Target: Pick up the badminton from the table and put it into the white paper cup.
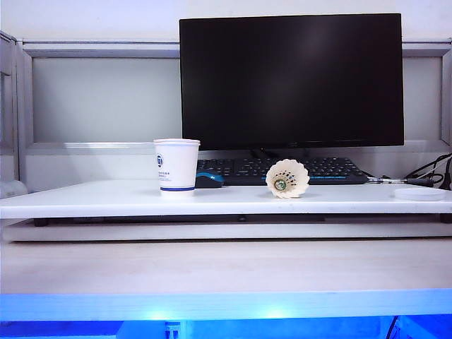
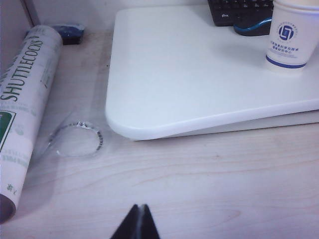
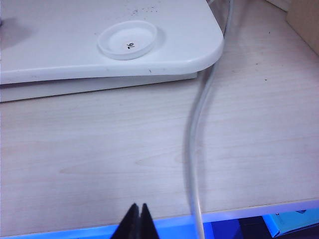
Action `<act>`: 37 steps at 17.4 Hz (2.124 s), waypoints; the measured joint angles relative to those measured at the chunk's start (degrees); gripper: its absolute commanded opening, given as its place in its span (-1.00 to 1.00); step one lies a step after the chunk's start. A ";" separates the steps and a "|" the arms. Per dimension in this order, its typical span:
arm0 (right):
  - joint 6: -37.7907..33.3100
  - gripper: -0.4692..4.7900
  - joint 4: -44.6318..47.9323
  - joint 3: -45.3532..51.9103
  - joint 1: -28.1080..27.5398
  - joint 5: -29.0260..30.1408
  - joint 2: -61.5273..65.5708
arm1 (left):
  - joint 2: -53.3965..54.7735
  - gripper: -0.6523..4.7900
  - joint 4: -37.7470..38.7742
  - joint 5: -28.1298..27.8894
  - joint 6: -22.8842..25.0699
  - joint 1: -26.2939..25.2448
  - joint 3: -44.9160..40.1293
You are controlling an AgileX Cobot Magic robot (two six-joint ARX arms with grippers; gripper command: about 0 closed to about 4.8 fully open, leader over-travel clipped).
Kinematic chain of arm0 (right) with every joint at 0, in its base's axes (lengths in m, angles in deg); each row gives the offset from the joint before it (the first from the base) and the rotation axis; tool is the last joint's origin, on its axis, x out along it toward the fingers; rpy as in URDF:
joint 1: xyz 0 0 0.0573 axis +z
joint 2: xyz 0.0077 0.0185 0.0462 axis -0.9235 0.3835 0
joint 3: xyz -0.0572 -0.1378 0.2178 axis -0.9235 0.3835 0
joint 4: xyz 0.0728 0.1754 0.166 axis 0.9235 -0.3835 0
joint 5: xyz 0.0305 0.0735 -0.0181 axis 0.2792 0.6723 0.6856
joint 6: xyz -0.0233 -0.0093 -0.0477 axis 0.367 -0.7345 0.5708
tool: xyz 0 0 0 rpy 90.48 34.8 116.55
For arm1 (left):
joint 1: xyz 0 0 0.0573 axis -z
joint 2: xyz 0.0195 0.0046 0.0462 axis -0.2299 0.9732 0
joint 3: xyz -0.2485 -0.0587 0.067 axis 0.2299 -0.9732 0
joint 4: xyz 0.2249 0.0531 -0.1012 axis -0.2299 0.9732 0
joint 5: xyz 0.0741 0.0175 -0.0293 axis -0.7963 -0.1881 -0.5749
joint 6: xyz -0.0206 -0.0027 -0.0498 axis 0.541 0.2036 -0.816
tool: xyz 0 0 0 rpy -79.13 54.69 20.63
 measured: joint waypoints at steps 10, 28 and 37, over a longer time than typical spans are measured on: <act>0.00 -0.84 1.62 -0.02 0.00 -0.02 0.00 | 0.00 -0.78 -1.14 7.69 -0.02 0.00 -0.02; -8.28 -0.19 8.90 -15.69 0.00 11.21 5.33 | -0.02 -0.78 -1.60 28.06 -5.33 0.00 0.02; -9.90 0.79 26.23 -26.21 8.92 18.36 43.82 | 0.00 -0.78 -0.87 28.65 -5.49 0.00 0.15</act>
